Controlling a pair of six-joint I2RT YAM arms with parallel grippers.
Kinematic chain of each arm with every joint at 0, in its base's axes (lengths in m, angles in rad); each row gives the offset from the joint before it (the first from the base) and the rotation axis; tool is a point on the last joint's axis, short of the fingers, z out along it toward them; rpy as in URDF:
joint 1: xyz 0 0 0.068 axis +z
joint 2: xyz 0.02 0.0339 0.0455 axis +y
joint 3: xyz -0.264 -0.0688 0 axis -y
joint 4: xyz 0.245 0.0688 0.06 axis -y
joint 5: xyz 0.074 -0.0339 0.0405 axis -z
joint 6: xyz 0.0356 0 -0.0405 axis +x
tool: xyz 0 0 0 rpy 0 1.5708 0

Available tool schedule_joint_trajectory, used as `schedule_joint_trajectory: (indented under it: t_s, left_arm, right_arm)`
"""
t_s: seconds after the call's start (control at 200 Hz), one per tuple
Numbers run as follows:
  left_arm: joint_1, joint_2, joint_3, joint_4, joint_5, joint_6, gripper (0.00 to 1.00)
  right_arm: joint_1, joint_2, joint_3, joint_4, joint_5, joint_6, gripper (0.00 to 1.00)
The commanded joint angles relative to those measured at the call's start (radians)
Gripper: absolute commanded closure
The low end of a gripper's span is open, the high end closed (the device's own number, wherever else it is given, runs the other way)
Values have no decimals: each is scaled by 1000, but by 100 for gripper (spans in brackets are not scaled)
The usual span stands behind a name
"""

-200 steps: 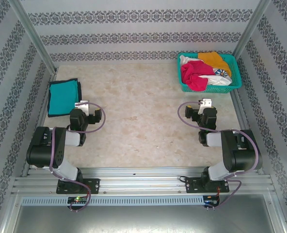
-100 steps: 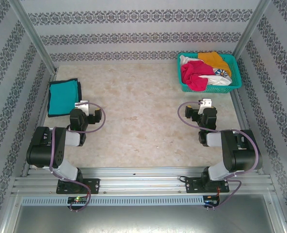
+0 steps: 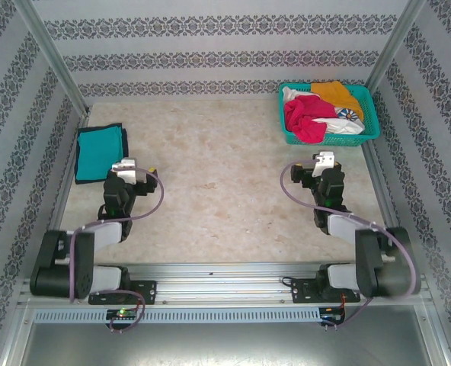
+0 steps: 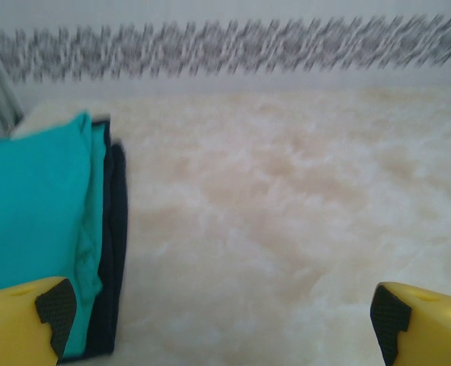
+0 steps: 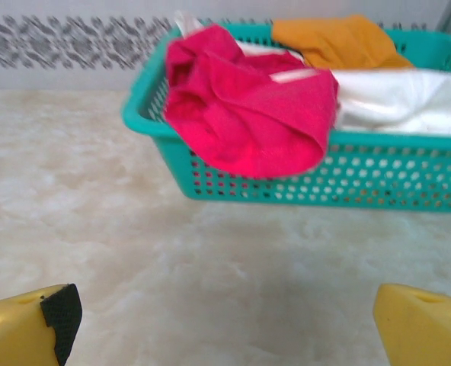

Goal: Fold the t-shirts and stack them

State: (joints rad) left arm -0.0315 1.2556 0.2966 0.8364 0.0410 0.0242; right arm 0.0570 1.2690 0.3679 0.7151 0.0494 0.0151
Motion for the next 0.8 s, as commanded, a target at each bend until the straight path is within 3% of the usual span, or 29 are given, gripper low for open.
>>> schedule_joint_trajectory:
  t_s: [0.0, 0.185, 0.46, 0.614, 0.794]
  left_arm:
    - [-85, -133, 24, -112, -55, 72, 0]
    - [-294, -168, 106, -194, -70, 134, 0]
    - [-608, -52, 196, -210, -1, 174, 0]
    - [-686, 18, 178, -140, -10, 123, 0]
    - [-723, 21, 152, -138, -32, 87, 0]
  right_arm:
    - [34, -123, 57, -193, 29, -21, 2]
    - [32, -167, 293, -561, 97, 131, 2]
    - [5, 182, 732, -901, 74, 191, 2]
    - [25, 401, 934, -1010, 68, 198, 3]
    - [-12, 645, 1196, -1217, 54, 232, 14]
